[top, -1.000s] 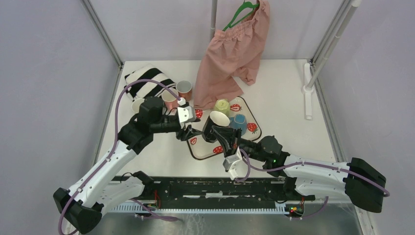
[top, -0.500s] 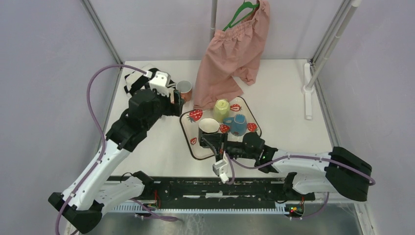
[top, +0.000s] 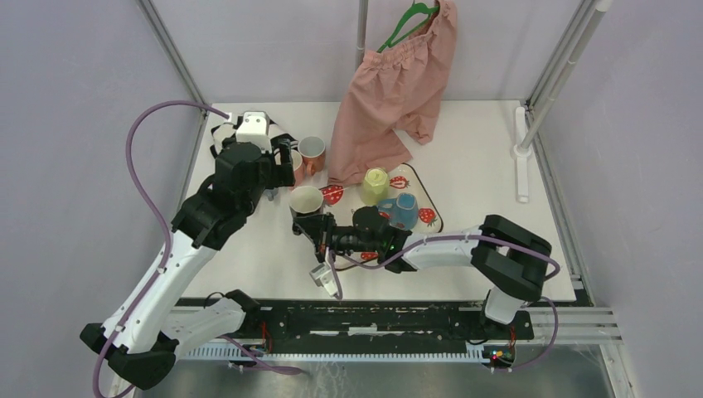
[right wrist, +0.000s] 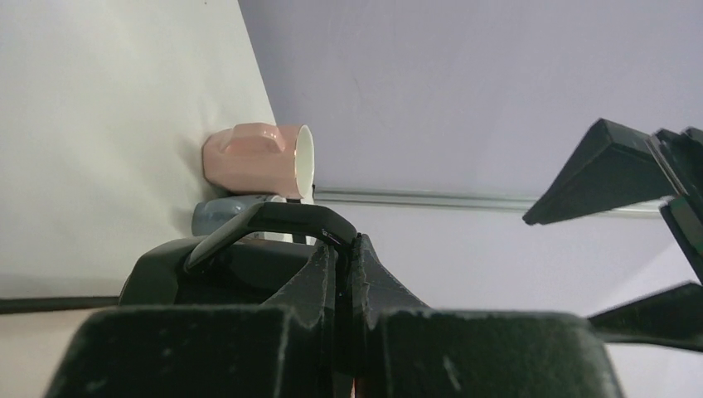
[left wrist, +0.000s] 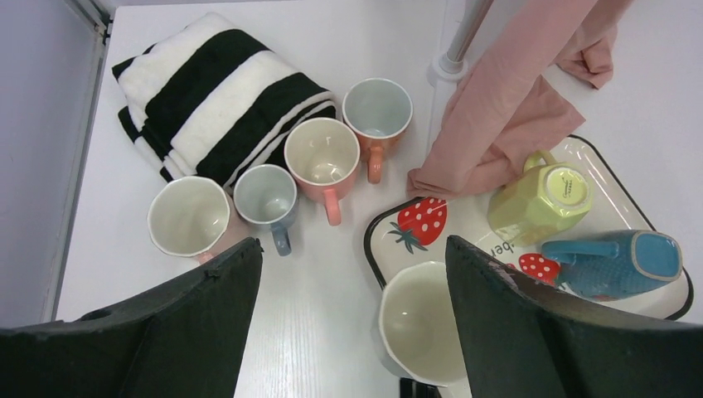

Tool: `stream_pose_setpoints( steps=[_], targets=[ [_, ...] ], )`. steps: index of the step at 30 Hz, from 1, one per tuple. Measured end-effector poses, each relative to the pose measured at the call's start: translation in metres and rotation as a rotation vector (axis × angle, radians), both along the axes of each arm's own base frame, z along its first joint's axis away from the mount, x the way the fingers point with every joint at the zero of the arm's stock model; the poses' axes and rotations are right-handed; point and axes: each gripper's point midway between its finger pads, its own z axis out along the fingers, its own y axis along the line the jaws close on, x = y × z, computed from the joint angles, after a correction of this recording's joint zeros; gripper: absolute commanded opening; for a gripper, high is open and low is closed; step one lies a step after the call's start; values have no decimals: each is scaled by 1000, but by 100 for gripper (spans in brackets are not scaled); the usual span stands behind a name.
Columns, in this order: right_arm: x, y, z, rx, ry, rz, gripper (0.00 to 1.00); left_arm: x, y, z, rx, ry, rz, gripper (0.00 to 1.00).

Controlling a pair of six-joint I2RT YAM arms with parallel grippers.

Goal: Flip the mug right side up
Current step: Place the cup at the center of the board.

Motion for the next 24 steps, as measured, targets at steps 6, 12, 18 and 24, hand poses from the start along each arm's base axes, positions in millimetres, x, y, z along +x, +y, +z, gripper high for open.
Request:
stream_pose_setpoints(
  steps=[6,12,18,24],
  targets=[
    [6,36,-18,-18,-31,24,0,-3,3,-5,11,19,8,88],
    [13,66,-34,-40,-66,48,0,-8,6,-3,11,17,10,88],
    [21,89,-45,-54,-103,68,0,-10,8,-5,19,28,9,89],
    [27,107,-60,-74,-125,82,0,-12,12,-6,26,30,20,89]
  ],
)
